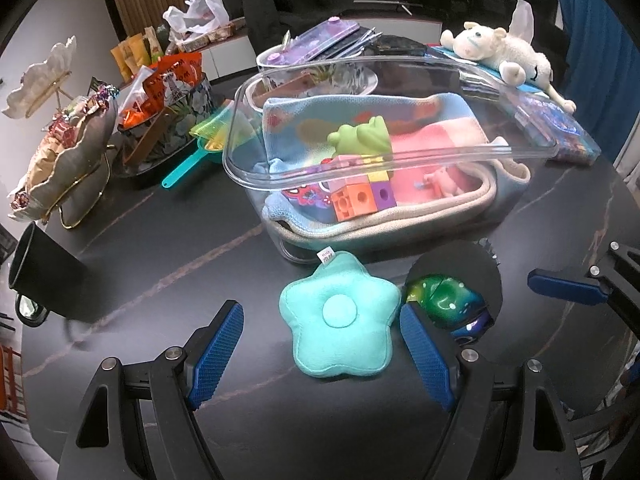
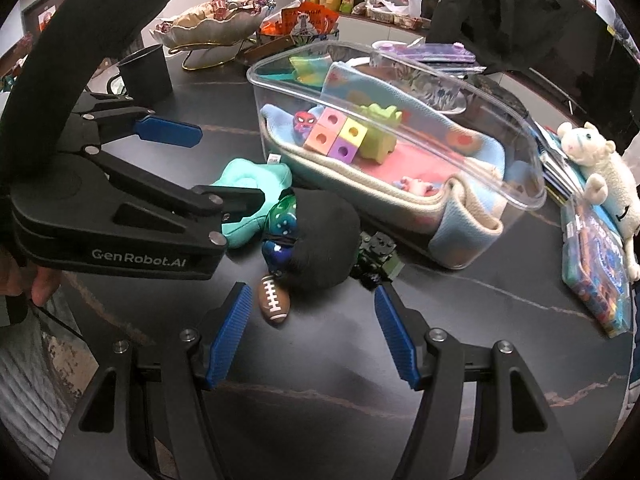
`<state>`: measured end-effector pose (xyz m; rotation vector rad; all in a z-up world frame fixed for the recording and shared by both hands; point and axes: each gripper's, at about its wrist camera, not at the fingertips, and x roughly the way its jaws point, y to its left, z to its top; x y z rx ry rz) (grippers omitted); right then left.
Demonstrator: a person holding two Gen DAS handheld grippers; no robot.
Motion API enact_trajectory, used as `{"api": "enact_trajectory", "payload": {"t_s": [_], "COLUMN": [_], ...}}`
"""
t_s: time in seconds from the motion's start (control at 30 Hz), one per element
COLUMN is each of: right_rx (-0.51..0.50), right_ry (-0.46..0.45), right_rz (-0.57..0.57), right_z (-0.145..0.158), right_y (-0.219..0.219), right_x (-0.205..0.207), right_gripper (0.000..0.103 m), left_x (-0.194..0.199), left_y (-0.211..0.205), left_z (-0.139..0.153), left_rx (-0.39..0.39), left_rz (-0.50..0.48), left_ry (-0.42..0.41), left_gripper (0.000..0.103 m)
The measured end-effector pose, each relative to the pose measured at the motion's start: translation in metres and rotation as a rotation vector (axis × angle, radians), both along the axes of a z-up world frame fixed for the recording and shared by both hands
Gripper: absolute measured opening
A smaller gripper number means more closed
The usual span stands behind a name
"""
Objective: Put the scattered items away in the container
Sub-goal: 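Lower the right tool and close it on the brown football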
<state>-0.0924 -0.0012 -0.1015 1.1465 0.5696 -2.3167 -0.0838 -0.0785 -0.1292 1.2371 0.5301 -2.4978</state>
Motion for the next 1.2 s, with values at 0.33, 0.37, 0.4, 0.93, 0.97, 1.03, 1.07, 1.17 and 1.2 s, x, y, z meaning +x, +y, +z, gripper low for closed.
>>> {"api": "enact_trajectory", "payload": {"t_s": [0.33,0.37,0.4,0.93,0.97,1.03,1.07,1.17,1.2], "right_rx": [0.012,0.013,0.016,0.046,0.046,0.048,0.050,0.046,0.043], "right_ry": [-0.019,-0.020,-0.021,-0.025,-0.025,-0.022,-0.018,-0.015,-0.017], "right_rz": [0.016,0.018,0.021,0.021,0.020,0.011,0.004,-0.016,-0.019], "right_z": [-0.003,-0.004,-0.004,-0.020,-0.021,-0.022,-0.023,-0.024,-0.025], "right_y": [-0.006,-0.007,-0.008,-0.017,-0.018,-0.019,-0.019,-0.020,-0.020], "right_x": [0.000,0.000,0.001,-0.006,-0.006,-0.007,-0.008,-0.009,-0.009], "right_gripper": [0.061,0.061,0.061,0.061,0.061,0.060,0.059,0.056,0.055], "left_x": [-0.003,-0.003,-0.004,-0.006,-0.006,-0.008,-0.008,-0.009,-0.009], "left_y": [-0.002,-0.001,-0.001,-0.002,-0.002,-0.001,-0.001,0.000,0.000], "left_z": [-0.014,-0.015,-0.017,-0.023,-0.023,-0.024,-0.025,-0.025,-0.025], "left_rx": [0.026,0.029,0.032,0.052,0.056,0.062,0.063,0.064,0.062], "left_rz": [-0.005,-0.007,-0.009,-0.014,-0.015,-0.015,-0.016,-0.016,-0.017], "left_ry": [-0.031,-0.033,-0.035,-0.041,-0.040,-0.039,-0.038,-0.037,-0.038], "left_gripper": [0.078,0.078,0.078,0.078,0.078,0.078,0.078,0.078,0.078]}}
